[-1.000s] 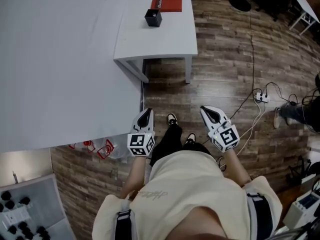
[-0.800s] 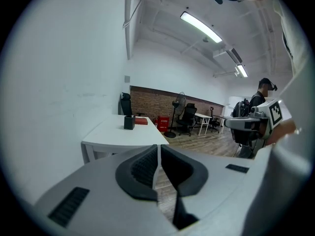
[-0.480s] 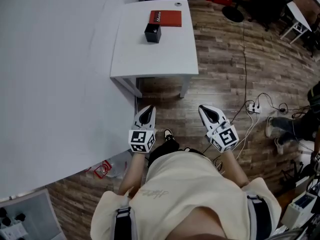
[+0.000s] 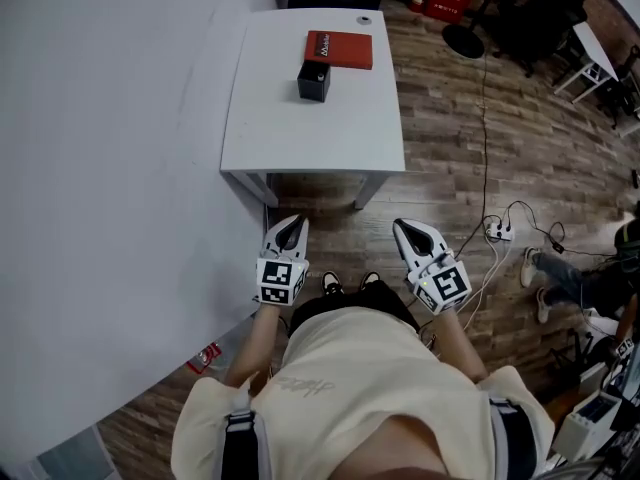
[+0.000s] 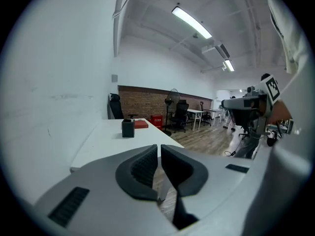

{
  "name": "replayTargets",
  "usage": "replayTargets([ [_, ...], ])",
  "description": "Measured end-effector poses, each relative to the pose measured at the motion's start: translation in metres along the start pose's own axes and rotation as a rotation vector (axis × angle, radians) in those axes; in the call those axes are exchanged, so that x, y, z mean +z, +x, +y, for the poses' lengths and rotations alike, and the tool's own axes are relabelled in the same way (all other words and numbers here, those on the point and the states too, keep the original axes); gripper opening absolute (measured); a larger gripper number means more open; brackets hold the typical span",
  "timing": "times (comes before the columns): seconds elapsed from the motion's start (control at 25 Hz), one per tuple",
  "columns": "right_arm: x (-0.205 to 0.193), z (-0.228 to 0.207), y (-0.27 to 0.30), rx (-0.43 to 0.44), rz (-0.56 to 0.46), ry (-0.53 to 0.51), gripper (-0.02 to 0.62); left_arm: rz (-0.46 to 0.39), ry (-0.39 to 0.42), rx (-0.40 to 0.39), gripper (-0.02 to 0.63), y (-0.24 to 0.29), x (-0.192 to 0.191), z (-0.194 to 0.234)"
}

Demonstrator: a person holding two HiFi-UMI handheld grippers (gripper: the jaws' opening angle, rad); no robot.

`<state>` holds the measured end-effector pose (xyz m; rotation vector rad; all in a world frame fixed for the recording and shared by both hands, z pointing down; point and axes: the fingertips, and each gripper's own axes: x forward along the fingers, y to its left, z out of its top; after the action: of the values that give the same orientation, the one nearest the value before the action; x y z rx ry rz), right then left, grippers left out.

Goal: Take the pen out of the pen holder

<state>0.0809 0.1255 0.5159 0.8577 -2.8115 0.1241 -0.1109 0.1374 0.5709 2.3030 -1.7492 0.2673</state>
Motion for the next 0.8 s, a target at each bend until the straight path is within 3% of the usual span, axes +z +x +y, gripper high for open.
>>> replayTargets([
  [0.28, -0.016, -0.021, 0.03, -0.001, 0.024, 0.061, 0.006, 0.037, -0.029, -0.011, 0.036, 0.014, -0.008, 0.009],
  [0.48, -0.013, -0.043, 0.074, 0.049, 0.001, 0.074, 0.006, 0.057, -0.057, 0.044, 0.037, 0.031, -0.007, 0.035],
  [0.64, -0.01, -0.08, 0.119, 0.074, -0.031, 0.081, 0.006, 0.051, -0.047, 0.077, 0.036, 0.07, 0.013, 0.06],
  [0.8, 0.014, -0.127, 0.156, 0.081, -0.086, 0.067, 0.006, 0.019, 0.017, 0.041, 0.035, 0.119, 0.057, 0.067],
])
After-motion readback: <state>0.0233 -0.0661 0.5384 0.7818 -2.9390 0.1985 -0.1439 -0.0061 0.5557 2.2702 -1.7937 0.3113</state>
